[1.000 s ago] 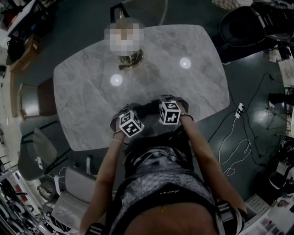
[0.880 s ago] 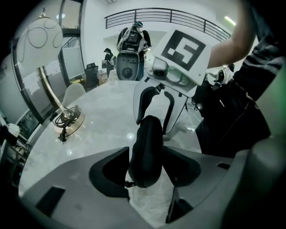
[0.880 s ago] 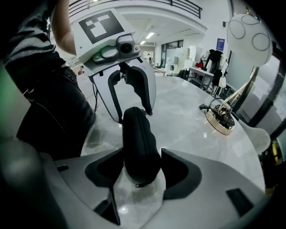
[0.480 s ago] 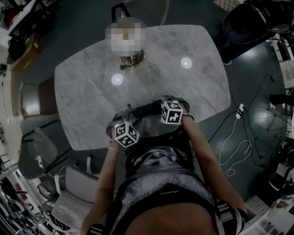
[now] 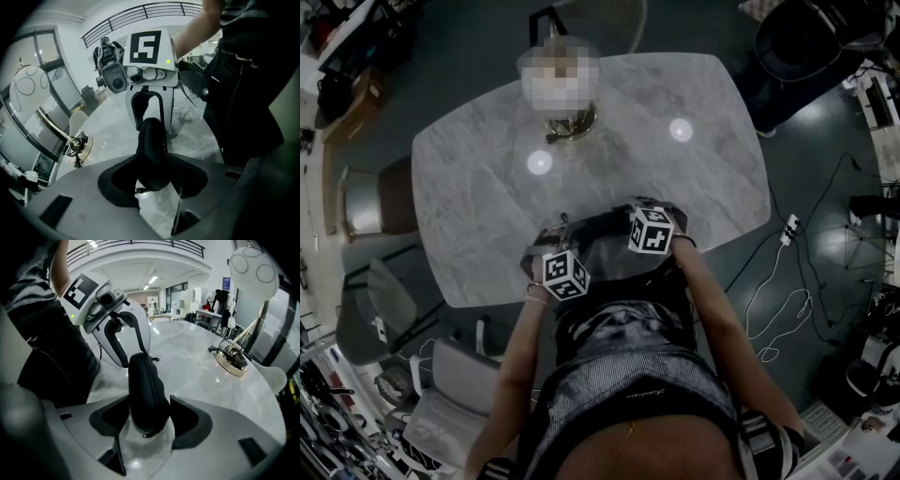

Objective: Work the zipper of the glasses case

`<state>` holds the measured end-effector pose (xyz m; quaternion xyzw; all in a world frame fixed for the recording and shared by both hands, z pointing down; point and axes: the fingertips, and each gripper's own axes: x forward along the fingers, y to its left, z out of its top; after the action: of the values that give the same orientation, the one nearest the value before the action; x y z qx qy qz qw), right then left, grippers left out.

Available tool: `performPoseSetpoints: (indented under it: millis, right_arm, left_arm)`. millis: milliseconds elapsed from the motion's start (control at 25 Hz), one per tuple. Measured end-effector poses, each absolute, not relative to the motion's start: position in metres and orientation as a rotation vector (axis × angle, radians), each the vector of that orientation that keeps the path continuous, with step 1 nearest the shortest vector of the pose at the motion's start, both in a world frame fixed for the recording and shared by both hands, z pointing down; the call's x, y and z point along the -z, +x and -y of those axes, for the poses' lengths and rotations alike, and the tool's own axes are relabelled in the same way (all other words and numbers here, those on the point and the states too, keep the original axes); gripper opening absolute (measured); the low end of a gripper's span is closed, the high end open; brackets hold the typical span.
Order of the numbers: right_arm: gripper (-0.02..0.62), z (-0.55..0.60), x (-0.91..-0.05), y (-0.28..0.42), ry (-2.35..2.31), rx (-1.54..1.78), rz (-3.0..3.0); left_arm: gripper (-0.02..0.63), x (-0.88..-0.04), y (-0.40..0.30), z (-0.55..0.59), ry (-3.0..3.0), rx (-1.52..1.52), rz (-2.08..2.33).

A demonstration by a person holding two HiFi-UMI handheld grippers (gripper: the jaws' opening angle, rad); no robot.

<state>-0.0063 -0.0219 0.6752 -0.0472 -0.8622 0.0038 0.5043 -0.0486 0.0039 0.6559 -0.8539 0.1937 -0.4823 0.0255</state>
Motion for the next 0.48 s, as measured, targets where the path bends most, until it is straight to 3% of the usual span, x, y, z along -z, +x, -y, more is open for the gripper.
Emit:
performPoseSetpoints:
  millis: [480]
  right_arm:
    - [0.308, 0.018, -0.649, -0.010, -0.157, 0.035, 2.136]
  left_arm:
    - [0.173, -0.659, -0.053, 0.002, -2.853, 1.475, -0.578]
